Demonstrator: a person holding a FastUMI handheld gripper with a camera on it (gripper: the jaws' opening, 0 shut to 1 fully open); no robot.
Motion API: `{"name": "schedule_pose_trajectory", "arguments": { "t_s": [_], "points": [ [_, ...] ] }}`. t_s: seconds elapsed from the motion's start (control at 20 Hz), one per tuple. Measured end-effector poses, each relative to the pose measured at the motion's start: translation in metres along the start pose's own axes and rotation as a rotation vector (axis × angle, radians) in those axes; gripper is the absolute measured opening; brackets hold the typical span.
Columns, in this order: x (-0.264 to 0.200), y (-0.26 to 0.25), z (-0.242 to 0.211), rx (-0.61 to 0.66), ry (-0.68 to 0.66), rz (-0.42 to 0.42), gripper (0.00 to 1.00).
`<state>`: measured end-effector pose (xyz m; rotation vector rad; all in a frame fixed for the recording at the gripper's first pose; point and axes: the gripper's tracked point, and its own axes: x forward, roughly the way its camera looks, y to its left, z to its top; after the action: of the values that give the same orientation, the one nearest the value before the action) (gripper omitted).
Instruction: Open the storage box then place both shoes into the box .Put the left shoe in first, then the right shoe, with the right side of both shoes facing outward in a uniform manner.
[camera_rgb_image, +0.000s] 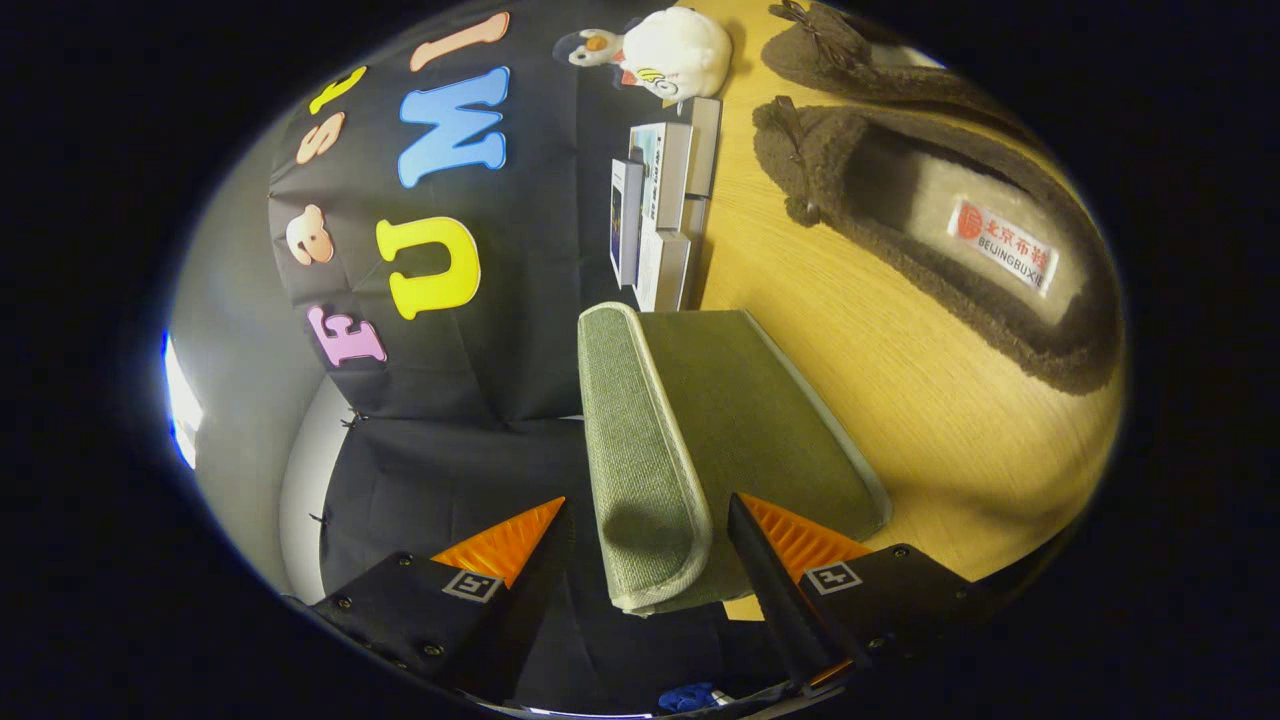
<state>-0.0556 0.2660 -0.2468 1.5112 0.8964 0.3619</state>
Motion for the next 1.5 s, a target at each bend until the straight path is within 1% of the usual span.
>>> {"name": "schedule_pose_trajectory", "arguments": {
  "t_s": [0.05, 0.15, 0.2, 0.25, 0.3, 0.35, 0.4, 0.45, 0.5, 0.55, 0.65, 0.85, 1.0, 1.25, 1.5],
  "points": [
    [0.003, -0.001, 0.004, -0.001, -0.007, -0.013, 0.92],
    [0.0, -0.002, 0.002, 0.025, -0.004, -0.008, 0.64],
    [-0.002, -0.004, 0.003, 0.022, -0.004, -0.018, 0.62],
    [-0.004, -0.005, 0.008, 0.026, -0.02, -0.024, 0.5],
    [-0.007, -0.003, 0.016, 0.04, -0.045, -0.013, 0.39],
    [-0.008, 0.0, 0.02, 0.047, -0.045, -0.014, 0.23],
    [-0.01, 0.001, 0.018, 0.027, -0.029, -0.014, 0.16],
    [-0.011, 0.003, 0.016, 0.003, -0.023, -0.004, 0.16],
    [-0.011, 0.016, 0.023, 0.016, -0.052, 0.022, 0.08],
    [-0.011, 0.016, 0.029, -0.003, -0.054, 0.029, 0.0],
    [-0.016, 0.024, 0.025, -0.058, -0.036, 0.027, 0.0],
    [-0.025, 0.065, 0.02, -0.164, -0.015, 0.058, 0.0],
    [-0.022, 0.101, 0.014, -0.27, 0.001, 0.081, 0.0],
    [-0.008, 0.154, -0.011, -0.431, 0.032, 0.112, 0.0],
    [0.017, 0.193, -0.04, -0.545, 0.061, 0.108, 0.0]
  ]
}}
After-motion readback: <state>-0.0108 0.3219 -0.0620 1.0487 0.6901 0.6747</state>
